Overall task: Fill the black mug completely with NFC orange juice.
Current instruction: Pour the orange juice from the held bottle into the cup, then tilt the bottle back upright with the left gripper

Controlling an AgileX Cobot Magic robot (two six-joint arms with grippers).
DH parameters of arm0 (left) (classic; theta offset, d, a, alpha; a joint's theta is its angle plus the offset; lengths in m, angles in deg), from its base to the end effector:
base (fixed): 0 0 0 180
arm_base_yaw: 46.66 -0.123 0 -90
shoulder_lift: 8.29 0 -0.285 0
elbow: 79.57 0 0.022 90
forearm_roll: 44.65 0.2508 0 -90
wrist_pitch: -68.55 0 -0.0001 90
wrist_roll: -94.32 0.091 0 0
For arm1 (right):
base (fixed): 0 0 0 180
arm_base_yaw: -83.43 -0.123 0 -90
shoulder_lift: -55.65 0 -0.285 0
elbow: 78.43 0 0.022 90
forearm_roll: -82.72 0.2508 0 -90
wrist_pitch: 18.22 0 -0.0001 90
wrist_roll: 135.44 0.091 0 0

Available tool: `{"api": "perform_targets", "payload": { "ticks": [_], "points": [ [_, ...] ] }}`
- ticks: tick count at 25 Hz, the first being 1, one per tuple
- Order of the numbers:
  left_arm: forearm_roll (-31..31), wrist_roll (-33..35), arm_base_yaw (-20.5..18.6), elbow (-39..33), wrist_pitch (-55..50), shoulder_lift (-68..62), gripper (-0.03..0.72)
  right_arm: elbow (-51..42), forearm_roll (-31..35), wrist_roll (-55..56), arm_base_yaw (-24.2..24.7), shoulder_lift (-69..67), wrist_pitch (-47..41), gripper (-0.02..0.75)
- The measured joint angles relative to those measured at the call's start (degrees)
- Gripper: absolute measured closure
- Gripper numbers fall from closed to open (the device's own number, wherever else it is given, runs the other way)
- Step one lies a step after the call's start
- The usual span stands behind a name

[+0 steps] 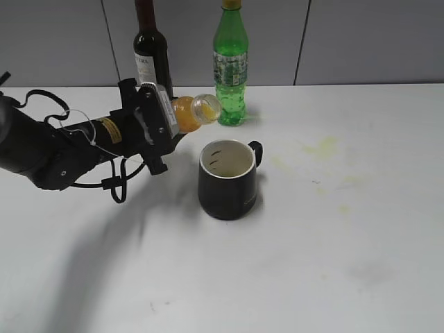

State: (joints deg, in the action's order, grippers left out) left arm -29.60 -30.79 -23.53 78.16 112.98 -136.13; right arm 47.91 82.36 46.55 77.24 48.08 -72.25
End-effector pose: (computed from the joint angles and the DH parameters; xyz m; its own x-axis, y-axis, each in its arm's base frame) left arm 0.3656 -0.1741 0.1158 0.3899 0.8085 -0.4409 0.4650 0.2404 0.8520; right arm 0.0090 0.0005 0.2616 -0.4272 -0.0151 -0.9040 -0.0900 0.9956 0.0259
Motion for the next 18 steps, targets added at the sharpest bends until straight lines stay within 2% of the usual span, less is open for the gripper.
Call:
{"api": "perform_targets", "payload": {
  "ticks": [9, 18],
  "points": [
    [-0.58, 11.39, 0.0, 0.0, 6.12, 0.0, 0.219, 0.0, 0.0, 0.0, 0.0, 0.0, 0.0, 0.143],
    [-4.12, 19.62, 0.06, 0.0, 10.06, 0.0, 0.219, 0.0, 0.0, 0.0, 0.0, 0.0, 0.0, 0.143]
  ]
}}
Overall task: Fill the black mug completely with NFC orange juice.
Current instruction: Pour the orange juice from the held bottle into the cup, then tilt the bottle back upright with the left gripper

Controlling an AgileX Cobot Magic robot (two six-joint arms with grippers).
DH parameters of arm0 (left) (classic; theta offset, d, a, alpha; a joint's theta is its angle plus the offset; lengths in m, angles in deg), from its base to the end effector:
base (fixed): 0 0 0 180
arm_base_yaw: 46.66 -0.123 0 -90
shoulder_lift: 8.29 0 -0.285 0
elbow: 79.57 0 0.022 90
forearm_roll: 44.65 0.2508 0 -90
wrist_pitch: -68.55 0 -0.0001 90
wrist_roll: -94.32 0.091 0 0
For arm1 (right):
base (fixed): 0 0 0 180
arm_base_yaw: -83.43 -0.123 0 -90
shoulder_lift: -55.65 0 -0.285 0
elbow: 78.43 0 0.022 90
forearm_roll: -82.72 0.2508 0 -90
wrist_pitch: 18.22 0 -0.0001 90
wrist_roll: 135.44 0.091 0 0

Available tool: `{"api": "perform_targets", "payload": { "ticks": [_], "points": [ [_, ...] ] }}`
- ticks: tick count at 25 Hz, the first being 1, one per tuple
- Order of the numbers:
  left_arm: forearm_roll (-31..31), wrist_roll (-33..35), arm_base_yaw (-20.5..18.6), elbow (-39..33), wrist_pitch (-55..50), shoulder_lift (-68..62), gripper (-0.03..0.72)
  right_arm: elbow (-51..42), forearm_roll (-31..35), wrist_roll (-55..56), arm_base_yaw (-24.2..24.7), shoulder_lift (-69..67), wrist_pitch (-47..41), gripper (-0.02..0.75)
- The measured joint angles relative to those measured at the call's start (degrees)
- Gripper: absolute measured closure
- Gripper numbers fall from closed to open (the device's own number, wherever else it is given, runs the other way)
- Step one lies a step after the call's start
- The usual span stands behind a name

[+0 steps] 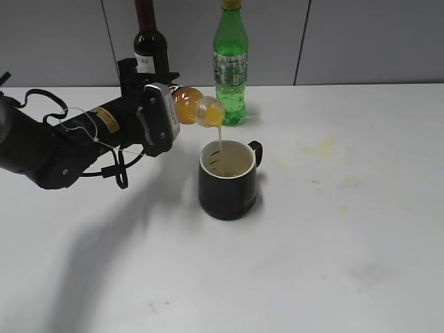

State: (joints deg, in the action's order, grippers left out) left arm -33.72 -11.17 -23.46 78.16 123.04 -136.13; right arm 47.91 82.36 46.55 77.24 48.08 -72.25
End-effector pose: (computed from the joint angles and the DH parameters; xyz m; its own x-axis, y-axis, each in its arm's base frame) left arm 0.3697 -0.1737 0.1319 0.5081 0.8437 -0.1733 0.1805 0.0925 0.9792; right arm 0.0090 0.0005 0.2616 -0.4272 -0.0151 -0.9040 -0.0900 0.9956 0.0259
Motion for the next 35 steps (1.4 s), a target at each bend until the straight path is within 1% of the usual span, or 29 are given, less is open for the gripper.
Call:
{"api": "perform_targets", "payload": {
  "ticks": [8, 17, 24, 35],
  "points": [
    [-1.3, 5.08, 0.0, 0.0, 2.5, 0.0, 0.219, 0.0, 0.0, 0.0, 0.0, 0.0, 0.0, 0.143],
    [-1.6, 7.89, -0.06, 0.0, 3.83, 0.0, 0.219, 0.0, 0.0, 0.0, 0.0, 0.0, 0.0, 0.143],
    [-1.73, 8.51, -0.06, 0.0, 4.53, 0.0, 0.219, 0.0, 0.0, 0.0, 0.0, 0.0, 0.0, 0.143],
    [-2.22, 13.13, -0.35, 0.0, 4.7, 0.0, 0.219, 0.0, 0.0, 0.0, 0.0, 0.0, 0.0, 0.143]
  ]
}}
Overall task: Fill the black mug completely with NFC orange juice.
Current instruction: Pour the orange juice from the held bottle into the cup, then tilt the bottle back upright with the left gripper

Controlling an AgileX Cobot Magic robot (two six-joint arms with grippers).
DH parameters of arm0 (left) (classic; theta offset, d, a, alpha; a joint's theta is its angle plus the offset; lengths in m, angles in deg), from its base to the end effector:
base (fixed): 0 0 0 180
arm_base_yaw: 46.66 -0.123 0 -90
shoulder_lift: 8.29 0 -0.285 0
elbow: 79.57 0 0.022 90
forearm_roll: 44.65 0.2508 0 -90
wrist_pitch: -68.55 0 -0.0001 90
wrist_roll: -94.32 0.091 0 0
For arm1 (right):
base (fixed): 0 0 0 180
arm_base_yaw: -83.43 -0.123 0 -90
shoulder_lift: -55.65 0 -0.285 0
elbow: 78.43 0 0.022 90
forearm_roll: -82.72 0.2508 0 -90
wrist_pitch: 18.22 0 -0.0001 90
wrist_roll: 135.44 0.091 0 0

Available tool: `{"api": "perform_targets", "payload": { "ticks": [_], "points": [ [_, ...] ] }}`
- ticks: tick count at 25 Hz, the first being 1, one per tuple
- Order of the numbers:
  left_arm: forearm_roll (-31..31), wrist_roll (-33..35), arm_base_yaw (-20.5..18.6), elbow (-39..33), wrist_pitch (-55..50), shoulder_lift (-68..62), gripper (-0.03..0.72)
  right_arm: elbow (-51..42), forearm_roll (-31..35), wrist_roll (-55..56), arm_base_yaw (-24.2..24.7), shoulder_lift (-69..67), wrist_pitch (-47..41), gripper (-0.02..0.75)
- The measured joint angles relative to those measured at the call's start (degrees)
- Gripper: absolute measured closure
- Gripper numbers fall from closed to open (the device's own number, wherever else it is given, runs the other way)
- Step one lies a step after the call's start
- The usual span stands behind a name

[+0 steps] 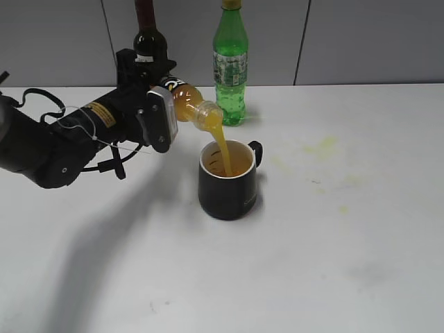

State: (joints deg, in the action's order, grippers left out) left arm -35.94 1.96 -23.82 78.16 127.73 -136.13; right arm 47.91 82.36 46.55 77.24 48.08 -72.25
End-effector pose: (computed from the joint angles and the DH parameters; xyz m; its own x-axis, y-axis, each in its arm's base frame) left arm 0.3724 -0.1697 0.1396 0.5051 0.8624 0.0343 0.0009 -0.0403 0.9992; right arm 0.0090 0.0005 0.2616 -0.4272 -0.0151 -0.9040 -0.0900 0.9956 0.0259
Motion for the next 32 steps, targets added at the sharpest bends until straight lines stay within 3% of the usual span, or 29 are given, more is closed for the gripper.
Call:
{"api": "perform_targets", "payload": {
  "ticks": [14, 32],
  "points": [
    [0.41, 5.08, 0.0, 0.0, 0.4, 0.05, 0.219, 0.0, 0.0, 0.0, 0.0, 0.0, 0.0, 0.143],
    [0.41, 6.74, 0.0, 0.29, 0.79, 0.05, 0.219, 0.0, 0.0, 0.0, 0.0, 0.0, 0.0, 0.143]
  ]
}}
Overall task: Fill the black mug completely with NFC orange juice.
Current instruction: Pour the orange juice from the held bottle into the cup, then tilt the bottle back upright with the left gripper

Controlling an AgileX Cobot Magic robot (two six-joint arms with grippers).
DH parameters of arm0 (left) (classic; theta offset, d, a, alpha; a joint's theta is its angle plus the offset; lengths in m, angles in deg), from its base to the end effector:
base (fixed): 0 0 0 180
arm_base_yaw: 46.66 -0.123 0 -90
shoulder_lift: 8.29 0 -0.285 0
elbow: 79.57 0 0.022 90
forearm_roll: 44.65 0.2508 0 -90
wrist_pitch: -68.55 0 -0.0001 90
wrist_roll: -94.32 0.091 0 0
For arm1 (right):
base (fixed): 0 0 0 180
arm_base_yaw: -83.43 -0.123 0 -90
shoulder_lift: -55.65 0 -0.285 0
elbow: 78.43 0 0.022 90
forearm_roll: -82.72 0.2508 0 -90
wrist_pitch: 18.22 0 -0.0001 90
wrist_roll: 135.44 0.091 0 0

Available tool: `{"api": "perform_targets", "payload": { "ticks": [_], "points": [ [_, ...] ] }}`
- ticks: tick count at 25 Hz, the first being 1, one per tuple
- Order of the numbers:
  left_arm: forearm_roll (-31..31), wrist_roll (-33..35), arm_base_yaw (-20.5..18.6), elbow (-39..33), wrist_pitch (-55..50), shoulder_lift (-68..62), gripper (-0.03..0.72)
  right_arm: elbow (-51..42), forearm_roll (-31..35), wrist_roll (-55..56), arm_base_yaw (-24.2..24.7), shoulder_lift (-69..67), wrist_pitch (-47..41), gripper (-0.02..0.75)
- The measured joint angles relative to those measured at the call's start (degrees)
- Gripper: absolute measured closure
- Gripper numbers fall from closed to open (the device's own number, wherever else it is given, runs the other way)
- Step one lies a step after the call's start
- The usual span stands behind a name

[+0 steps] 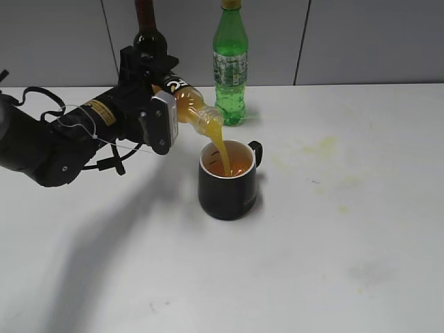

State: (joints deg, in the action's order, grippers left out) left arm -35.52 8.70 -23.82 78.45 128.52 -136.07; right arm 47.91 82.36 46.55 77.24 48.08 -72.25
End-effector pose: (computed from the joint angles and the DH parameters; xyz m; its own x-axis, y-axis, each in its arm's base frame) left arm 0.3731 -0.1707 0.1424 0.5051 0.8489 0.1558 -0.0781 -0.1349 0.9878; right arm 0.0090 0.0005 0.2616 -0.4272 -0.0151 -0.9040 -0.0900 0.9956 0.0259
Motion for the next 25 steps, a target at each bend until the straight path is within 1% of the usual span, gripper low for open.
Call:
{"api": "perform_targets", "payload": {
  "ticks": [16, 25],
  "points": [
    [-0.05, 3.72, 0.0, 0.06, 0.68, 0.0, 0.219, 0.0, 0.0, 0.0, 0.0, 0.0, 0.0, 0.143],
    [-0.01, 8.71, 0.0, 0.06, 1.65, 0.05, 0.219, 0.0, 0.0, 0.0, 0.0, 0.0, 0.0, 0.143]
  ]
}}
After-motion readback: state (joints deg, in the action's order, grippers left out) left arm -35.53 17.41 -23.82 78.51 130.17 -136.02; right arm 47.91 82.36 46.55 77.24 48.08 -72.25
